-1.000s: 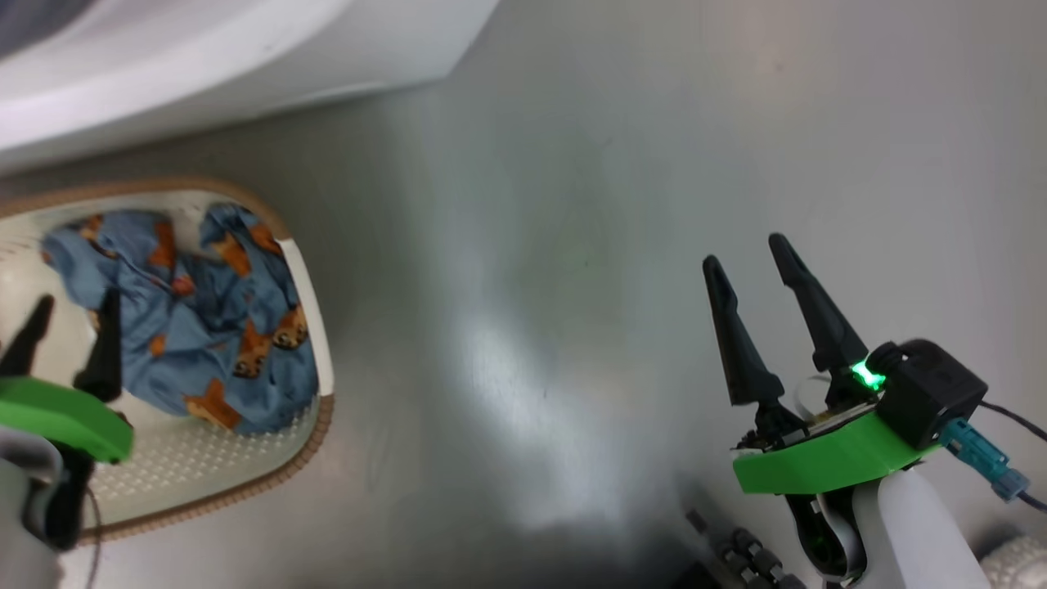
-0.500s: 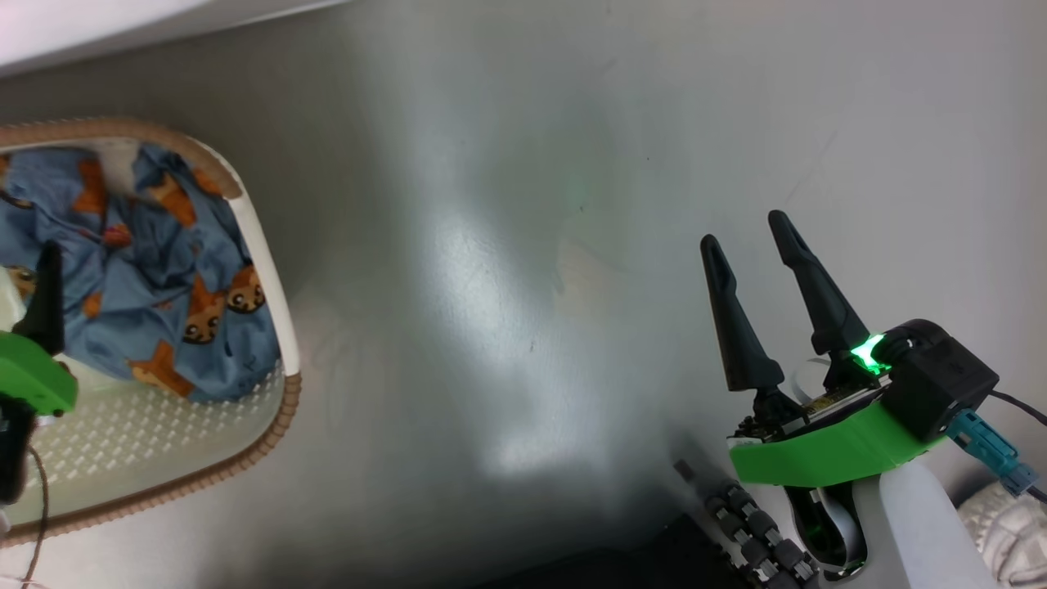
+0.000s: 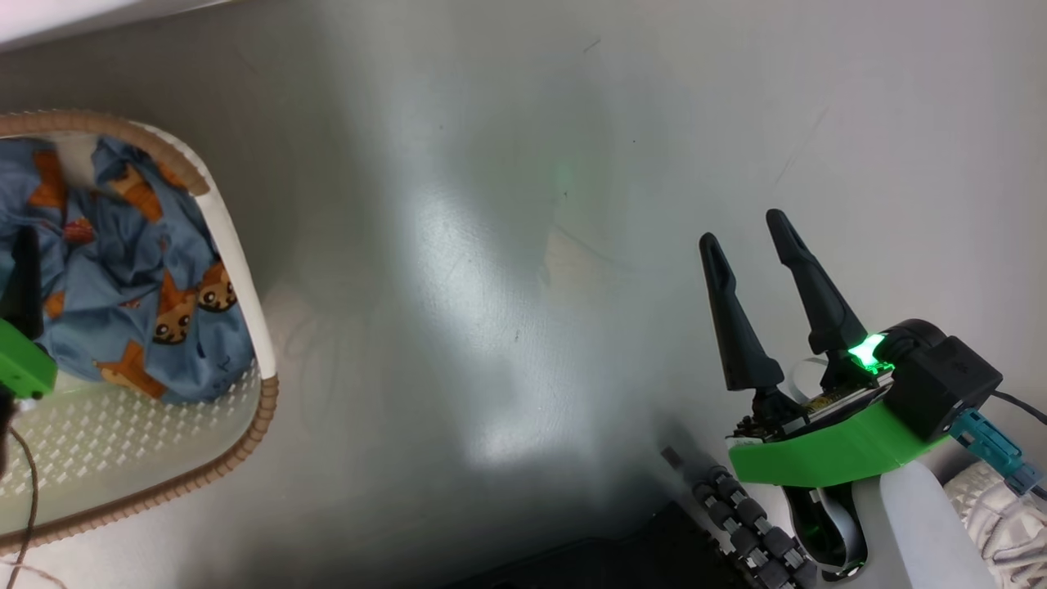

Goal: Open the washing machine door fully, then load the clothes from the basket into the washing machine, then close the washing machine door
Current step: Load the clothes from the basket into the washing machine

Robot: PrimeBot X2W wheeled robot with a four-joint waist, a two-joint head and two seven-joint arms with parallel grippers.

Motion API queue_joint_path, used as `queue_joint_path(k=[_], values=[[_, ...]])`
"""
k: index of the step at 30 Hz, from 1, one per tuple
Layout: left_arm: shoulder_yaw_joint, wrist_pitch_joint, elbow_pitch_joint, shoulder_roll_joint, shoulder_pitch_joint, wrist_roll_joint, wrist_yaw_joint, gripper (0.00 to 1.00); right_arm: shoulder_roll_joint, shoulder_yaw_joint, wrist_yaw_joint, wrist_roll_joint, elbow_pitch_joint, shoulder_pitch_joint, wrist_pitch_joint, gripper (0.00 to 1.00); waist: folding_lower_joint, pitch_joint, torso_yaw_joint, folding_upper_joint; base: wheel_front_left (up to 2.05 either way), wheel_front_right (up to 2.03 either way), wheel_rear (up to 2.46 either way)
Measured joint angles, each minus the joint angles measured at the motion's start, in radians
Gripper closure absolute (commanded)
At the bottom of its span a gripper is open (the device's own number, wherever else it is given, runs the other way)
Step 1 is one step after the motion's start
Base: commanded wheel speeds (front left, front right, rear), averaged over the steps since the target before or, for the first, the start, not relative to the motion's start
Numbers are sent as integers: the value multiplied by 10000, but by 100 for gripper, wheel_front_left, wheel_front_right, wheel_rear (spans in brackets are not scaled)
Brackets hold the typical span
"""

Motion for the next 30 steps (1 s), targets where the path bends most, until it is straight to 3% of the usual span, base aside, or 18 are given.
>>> queue_joint_path(k=[7, 8, 9, 10, 11, 30], values=[[-639, 510, 119, -15, -98, -546, 0, 0, 0, -19, 0, 4, -10, 4, 0, 0, 0, -59, -51, 0, 0, 0, 0], [-725, 577, 121, -23, -156, -621, 0, 16, 0, -33, 0, 4, -13, 5, 0, 0, 0, -64, -49, 0, 0, 0, 0], [-779, 635, 121, -42, -200, -696, 0, 56, 0, -48, 0, 4, -17, 6, 0, 0, 0, -71, -44, 0, 0, 0, 0], [-823, 633, 119, -58, -220, -754, 0, 84, 0, -59, 0, 4, -17, 6, 0, 0, 0, -78, -37, 0, 0, 0, 0], [-876, 633, 113, -67, -223, -792, 0, 100, 0, -67, 0, 4, -19, 6, 0, 0, 0, -84, -31, 0, 0, 0, 0], [-1367, -353, -351, -134, 142, -1509, 0, 100, -2, -203, 0, -33, 272, -339, 0, 0, 0, -1189, 301, 0, 0, 0, 0]])
